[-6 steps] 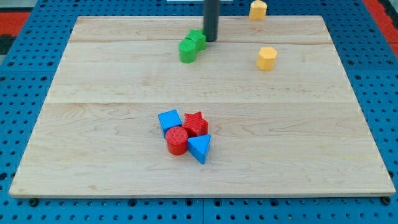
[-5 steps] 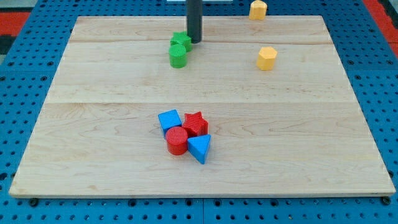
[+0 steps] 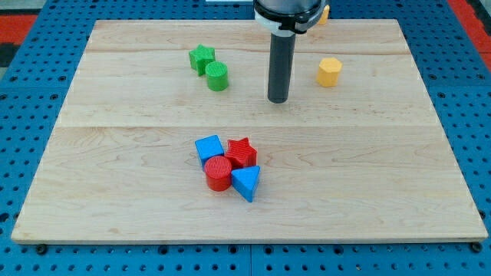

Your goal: Move the red blocks and blue triangle towards the bottom left of the board

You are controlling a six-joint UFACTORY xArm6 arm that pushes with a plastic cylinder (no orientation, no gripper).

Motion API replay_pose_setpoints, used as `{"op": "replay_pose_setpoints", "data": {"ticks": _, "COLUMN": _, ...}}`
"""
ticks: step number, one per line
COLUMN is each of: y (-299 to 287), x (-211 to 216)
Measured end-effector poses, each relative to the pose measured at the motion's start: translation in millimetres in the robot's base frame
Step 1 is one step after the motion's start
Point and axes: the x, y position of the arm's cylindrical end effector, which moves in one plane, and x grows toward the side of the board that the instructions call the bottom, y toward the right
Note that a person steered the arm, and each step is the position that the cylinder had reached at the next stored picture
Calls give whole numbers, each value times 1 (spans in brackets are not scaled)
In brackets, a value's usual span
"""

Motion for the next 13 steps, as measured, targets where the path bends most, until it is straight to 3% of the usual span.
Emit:
{"op": "replay_pose_setpoints", "data": {"ticks": 2, "y": 1, "x": 24}}
{"op": "replay_pose_setpoints", "data": {"ticks": 4, "y": -3, "x": 85}}
{"op": "replay_pose_setpoints", "data": {"ticks": 6, "y": -90, "x": 129}}
{"op": "replay_pose_setpoints", "data": {"ticks": 7, "y": -139, "x": 129}}
{"op": "replay_pose_setpoints", "data": {"ticks": 9, "y": -125, "x": 123}}
{"op": "replay_pose_setpoints", "data": {"ticks": 10, "y": -87, "x": 105}}
{"op": "replay_pose_setpoints", "data": {"ticks": 11, "y": -107, "x": 55}}
{"op": "replay_pose_setpoints", "data": {"ticks": 13, "y": -259, "x": 61}}
